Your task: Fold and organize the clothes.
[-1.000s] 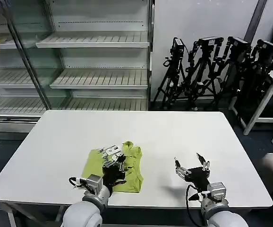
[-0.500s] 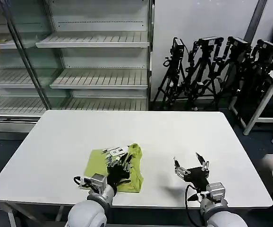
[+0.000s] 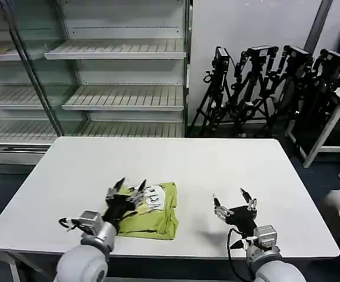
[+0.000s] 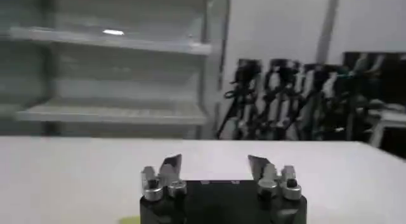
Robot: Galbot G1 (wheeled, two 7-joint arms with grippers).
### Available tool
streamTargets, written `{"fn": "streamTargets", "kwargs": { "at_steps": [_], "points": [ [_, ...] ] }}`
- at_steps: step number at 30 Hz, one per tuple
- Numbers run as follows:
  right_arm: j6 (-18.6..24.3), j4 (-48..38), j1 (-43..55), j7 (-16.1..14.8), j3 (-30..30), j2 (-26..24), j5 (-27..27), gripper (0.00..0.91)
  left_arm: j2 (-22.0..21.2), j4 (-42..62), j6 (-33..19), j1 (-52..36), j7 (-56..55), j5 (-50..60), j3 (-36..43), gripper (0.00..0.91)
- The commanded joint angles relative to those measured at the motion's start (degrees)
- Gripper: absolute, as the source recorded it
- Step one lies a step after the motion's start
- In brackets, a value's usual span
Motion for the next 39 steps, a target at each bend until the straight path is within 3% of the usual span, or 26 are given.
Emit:
{"fn": "streamTargets", "kwargs": {
  "at_steps": [1, 15, 16, 17, 33, 39],
  "points": [
    [0.14, 0.18, 0.02, -0.09, -0.14, -0.49, 0.05, 0.907, 0.17, 5.13, 3.26, 4.97, -2.83, 1.00, -8.35, 0.907],
    [0.43, -0.18, 0.17, -0.18, -0.24, -0.78, 0.19, 0.907, -0.88, 10.65, 3.27, 2.82, 1.21, -2.50, -7.04, 0.907],
    [0.42, -0.21, 0.17, -0.19, -0.16, -0.81, 0.22, 0.907, -0.97, 11.07, 3.28, 2.61, 0.63, -2.46, -6.76, 0.202],
    [0.42, -0.23, 0.17, -0.19, -0.09, -0.92, 0.24, 0.907, -1.05, 11.24, 3.27, 2.52, 0.60, -2.71, -6.58, 0.030],
    [0.42, -0.32, 0.20, -0.28, -0.32, -0.60, 0.20, 0.907, -1.97, 11.04, 3.23, 2.97, 0.42, -2.98, -5.72, 0.010],
    [0.48, 0.07, 0.00, -0.28, -0.09, -0.86, 0.25, 0.907, 1.04, 11.54, 3.06, 3.07, 3.35, 1.99, -9.17, 0.010]
  ]
}}
